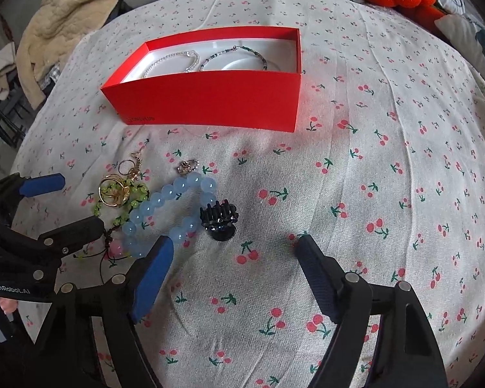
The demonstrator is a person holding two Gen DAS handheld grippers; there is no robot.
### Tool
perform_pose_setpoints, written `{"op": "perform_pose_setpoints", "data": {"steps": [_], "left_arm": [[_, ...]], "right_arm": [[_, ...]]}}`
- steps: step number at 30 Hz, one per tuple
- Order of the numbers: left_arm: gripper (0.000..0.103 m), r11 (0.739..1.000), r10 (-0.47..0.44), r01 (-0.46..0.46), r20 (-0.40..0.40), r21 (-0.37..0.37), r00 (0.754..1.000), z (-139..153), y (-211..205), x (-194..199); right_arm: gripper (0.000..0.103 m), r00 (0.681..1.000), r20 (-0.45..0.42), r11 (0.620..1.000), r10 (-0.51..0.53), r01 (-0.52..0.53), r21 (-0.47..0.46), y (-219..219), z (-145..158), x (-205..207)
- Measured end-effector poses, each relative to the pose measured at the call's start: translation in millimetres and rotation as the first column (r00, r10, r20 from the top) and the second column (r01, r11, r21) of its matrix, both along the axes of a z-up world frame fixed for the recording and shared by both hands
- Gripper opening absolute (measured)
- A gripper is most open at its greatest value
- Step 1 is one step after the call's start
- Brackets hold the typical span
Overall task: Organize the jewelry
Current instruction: 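Move both grippers back over the remaining jewelry pile, then grasp the black claw clip with the right gripper while the left grasps the gold rings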
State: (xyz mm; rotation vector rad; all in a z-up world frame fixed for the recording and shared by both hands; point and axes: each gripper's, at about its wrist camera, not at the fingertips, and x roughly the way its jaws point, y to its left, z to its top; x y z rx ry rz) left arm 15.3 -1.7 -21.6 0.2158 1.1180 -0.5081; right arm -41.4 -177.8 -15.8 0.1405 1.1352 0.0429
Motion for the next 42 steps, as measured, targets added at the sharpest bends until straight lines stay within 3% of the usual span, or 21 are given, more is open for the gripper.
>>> {"op": "perform_pose_setpoints", "data": {"steps": [6, 11, 14, 19, 29, 37, 42], "left_arm": [[0.097, 1.0, -0.019, 0.019, 0.002, -0.018, 1.0, 3, 2, -6], [0.084, 0.999, -0.014, 0.014, -0.004, -0.034, 1.0, 6, 2, -8], [0.08, 0.999, -0.012, 0.011, -0.016, -0.049, 1.0, 7, 3, -7], [0.072, 0.997, -0.027, 0.026, -0.012, -0.076, 1.0, 11, 0, -9], [0.05, 0.99, -0.052, 0.049, -0.017, -0.135, 0.998, 16, -17, -6], [0.038, 0.994, -0.064, 0.063, -0.007, -0.084, 0.998, 8, -31, -4], [0.019, 0.995, -0.08, 0.08, 0.006, -0.056, 0.997, 6, -36, -5]], "right_arm": [[0.065, 0.999, 0.03, 1.0, 0.019, -0.02, 0.02, 4, 3, 7], [0.054, 0.999, 0.039, 0.999, 0.035, -0.036, 0.021, 10, 3, 10], [0.045, 0.999, 0.039, 0.999, 0.039, -0.04, 0.027, 13, 3, 11], [0.02, 0.998, 0.048, 0.999, 0.039, -0.04, 0.017, 15, 6, 10], [0.02, 0.998, 0.067, 1.0, 0.005, -0.006, 0.021, 2, 20, -1], [0.02, 0.997, 0.072, 1.0, -0.005, 0.003, 0.023, -6, 27, -9], [0.02, 0.998, 0.059, 1.0, -0.016, 0.015, 0.017, -8, 28, -11]]}}
